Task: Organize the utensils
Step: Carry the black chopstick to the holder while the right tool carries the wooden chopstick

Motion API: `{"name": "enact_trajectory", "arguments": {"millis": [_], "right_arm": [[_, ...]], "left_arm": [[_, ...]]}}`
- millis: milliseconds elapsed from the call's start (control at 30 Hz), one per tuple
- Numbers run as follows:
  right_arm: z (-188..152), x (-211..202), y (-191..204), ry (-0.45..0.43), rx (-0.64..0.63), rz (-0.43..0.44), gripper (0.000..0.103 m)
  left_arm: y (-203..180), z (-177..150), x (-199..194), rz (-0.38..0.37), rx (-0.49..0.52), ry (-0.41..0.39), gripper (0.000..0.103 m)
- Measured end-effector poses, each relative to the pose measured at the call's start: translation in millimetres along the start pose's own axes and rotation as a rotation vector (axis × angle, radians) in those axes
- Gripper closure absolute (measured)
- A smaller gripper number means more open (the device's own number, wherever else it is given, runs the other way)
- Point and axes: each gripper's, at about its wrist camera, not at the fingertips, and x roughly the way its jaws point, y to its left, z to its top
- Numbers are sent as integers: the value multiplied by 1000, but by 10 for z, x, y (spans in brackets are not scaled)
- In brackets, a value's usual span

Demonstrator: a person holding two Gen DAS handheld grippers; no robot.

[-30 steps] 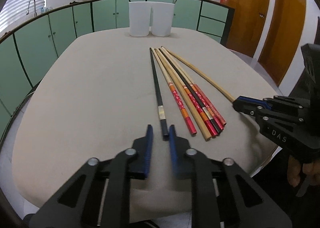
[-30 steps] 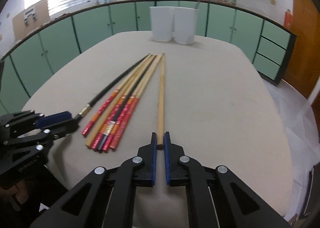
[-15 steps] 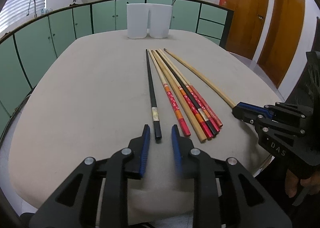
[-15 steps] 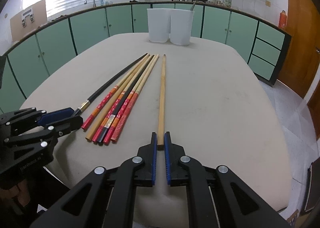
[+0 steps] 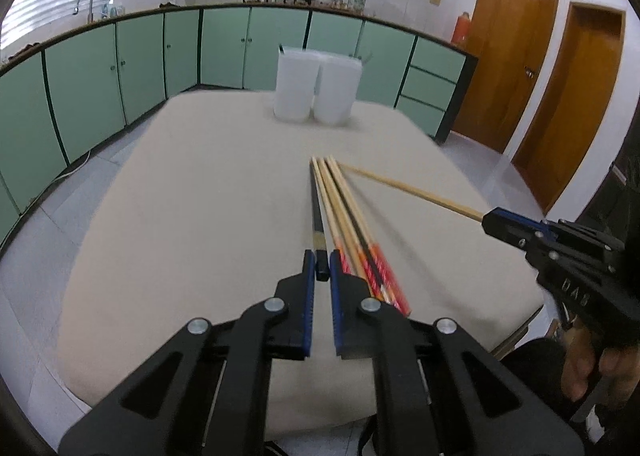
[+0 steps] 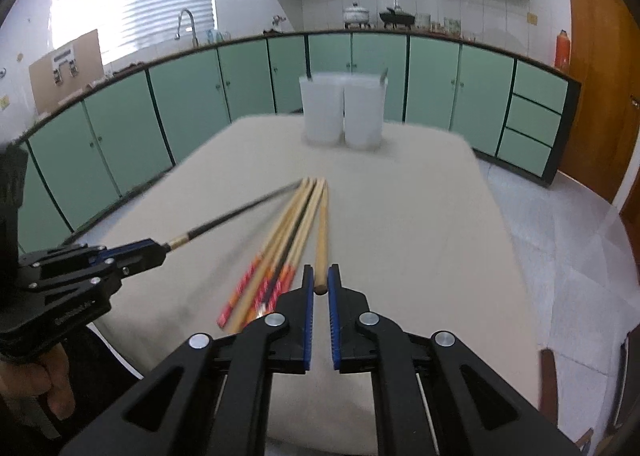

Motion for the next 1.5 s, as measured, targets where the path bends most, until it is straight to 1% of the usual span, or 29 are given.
{"name": "enact_trajectory", "arguments": {"millis": [133, 233, 367, 533, 767, 967, 1133, 1300, 1500], "right_arm": [[340, -103, 2, -27, -34, 1, 96], [630, -98, 30, -20, -66, 9, 96], [886, -37, 73, -10, -91, 21, 96], [1202, 87, 112, 30, -129, 24, 96], [1681, 240, 79, 93, -149, 40, 96], [2011, 344, 43, 134, -150, 37, 96], [2219, 339, 22, 153, -152, 38, 96], [2456, 350, -37, 168, -137, 40, 96], [2890, 335, -121, 159, -126, 17, 96]], "left_arm": [[8, 285, -156, -13, 22, -12, 97], [10, 516, -261, -17, 49, -27, 97], [-7, 724, -310, -10, 89, -35, 97], [20, 994, -260, -40, 93, -6, 97], [111, 1480, -138, -62, 86, 40, 97], [133, 1917, -101, -55, 108, 35, 97], [106, 2167, -53, -62, 116, 50, 97], [69, 2416, 31, -46, 133, 54, 97], [21, 2887, 82, -19, 143, 15, 97]]}}
